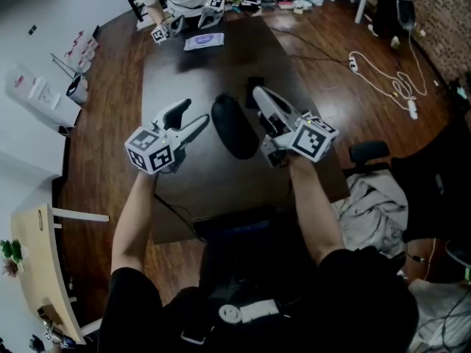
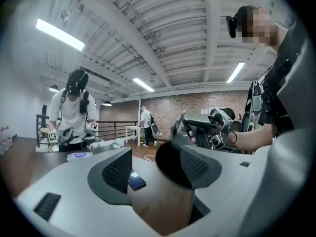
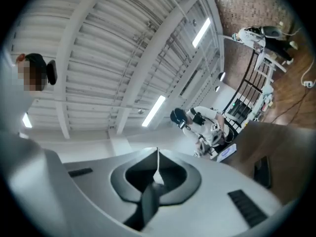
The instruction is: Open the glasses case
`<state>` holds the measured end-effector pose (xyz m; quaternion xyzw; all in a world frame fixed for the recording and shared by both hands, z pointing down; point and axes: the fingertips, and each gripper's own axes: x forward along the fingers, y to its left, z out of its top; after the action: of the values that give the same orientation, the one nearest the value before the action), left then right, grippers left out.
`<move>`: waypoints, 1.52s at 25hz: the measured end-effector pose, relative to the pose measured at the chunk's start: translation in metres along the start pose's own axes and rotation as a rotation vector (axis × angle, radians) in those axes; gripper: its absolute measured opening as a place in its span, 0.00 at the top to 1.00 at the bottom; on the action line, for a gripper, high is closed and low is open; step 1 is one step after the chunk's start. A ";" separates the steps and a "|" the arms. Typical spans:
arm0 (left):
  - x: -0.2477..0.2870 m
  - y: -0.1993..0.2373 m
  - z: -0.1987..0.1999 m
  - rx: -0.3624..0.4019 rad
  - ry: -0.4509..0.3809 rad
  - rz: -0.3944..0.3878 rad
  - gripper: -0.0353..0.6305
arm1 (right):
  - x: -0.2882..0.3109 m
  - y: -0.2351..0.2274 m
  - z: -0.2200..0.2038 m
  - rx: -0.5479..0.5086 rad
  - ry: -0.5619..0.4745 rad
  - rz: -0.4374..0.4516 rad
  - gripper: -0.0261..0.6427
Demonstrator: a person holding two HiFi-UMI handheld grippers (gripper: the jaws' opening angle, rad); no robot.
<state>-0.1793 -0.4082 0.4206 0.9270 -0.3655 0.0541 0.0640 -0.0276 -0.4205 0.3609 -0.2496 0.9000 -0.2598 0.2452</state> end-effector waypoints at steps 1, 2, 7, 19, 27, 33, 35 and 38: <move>0.004 -0.003 -0.007 -0.008 0.019 -0.015 0.49 | 0.001 -0.007 -0.012 -0.032 0.047 -0.034 0.96; 0.006 -0.006 -0.015 -0.015 0.038 -0.023 0.49 | -0.001 -0.016 -0.026 -0.082 0.107 -0.077 0.96; 0.001 0.003 -0.054 -0.057 0.117 0.004 0.49 | -0.021 -0.041 -0.067 -0.189 0.274 -0.163 0.96; 0.000 0.005 -0.093 -0.107 0.171 0.037 0.49 | -0.073 -0.135 -0.196 -0.548 0.801 -0.536 0.59; 0.012 0.004 -0.114 -0.134 0.223 0.029 0.49 | -0.136 -0.197 -0.248 -0.322 0.894 -0.791 0.54; 0.023 0.002 -0.123 -0.143 0.270 0.044 0.49 | -0.123 -0.194 -0.232 -0.291 0.820 -0.790 0.88; 0.026 -0.003 -0.125 -0.145 0.285 0.034 0.49 | -0.104 -0.182 -0.210 -0.294 0.748 -0.773 0.89; 0.034 -0.015 -0.130 -0.120 0.319 0.019 0.49 | -0.067 -0.155 -0.176 -0.259 0.604 -0.686 0.89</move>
<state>-0.1513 -0.4000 0.5526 0.8977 -0.3622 0.1791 0.1758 -0.0275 -0.4358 0.6046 -0.4743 0.8217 -0.2722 -0.1604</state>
